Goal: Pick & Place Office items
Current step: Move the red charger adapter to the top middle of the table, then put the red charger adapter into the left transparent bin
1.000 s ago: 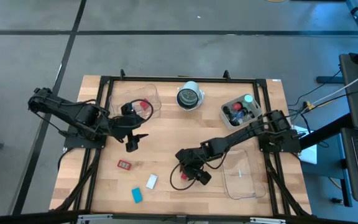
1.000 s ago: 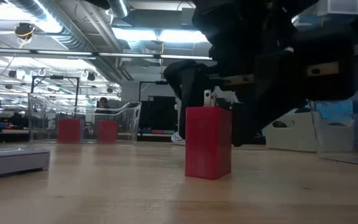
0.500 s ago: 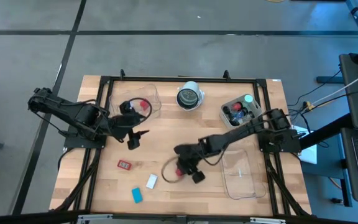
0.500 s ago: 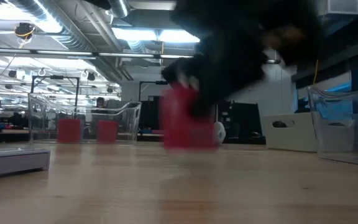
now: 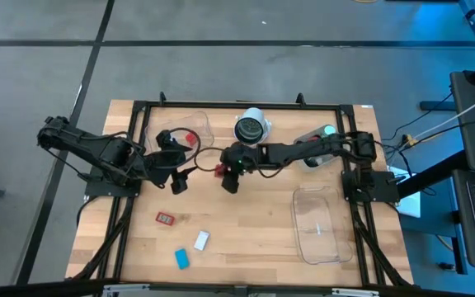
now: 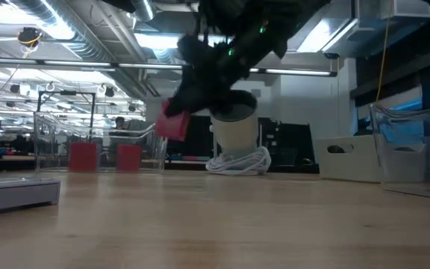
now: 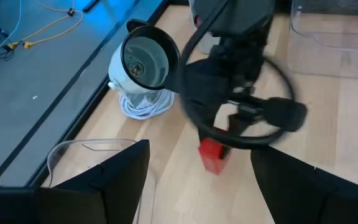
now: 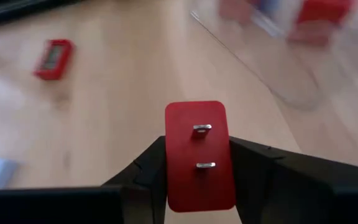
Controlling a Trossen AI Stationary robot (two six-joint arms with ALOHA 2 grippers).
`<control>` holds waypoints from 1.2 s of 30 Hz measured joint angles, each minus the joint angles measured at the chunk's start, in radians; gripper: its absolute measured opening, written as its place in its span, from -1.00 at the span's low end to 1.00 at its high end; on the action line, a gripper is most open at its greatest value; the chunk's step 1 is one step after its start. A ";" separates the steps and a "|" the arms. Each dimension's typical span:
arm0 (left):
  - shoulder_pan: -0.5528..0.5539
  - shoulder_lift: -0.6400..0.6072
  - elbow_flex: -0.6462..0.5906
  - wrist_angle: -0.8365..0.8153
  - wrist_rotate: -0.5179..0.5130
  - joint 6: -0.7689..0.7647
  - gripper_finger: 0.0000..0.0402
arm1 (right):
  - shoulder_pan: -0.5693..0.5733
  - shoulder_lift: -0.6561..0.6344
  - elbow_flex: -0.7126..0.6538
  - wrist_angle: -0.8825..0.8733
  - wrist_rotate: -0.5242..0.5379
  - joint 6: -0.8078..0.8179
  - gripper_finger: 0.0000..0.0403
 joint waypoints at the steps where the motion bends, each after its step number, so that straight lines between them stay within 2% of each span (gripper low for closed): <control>1: 0.000 0.000 0.000 -0.003 0.000 0.000 0.39 | -0.008 0.010 -0.001 -0.007 0.007 0.028 -0.40; 7: 0.000 0.000 0.000 -0.009 0.002 0.000 0.39 | -0.018 0.086 -0.001 0.014 0.076 0.109 -0.40; 12: 0.000 0.000 0.000 -0.018 0.001 0.000 0.39 | 0.000 0.113 -0.001 0.019 0.152 0.023 -0.40; 22: 0.000 0.000 0.000 -0.021 0.001 0.000 0.39 | 0.009 0.121 -0.002 0.018 0.140 -0.041 -0.38; 30: 0.000 0.000 0.000 -0.022 0.001 0.000 0.39 | 0.009 0.121 -0.002 0.018 0.131 -0.030 0.21; 36: 0.000 0.000 0.000 -0.023 0.005 0.017 0.39 | 0.009 0.072 -0.003 -0.028 0.131 -0.026 0.49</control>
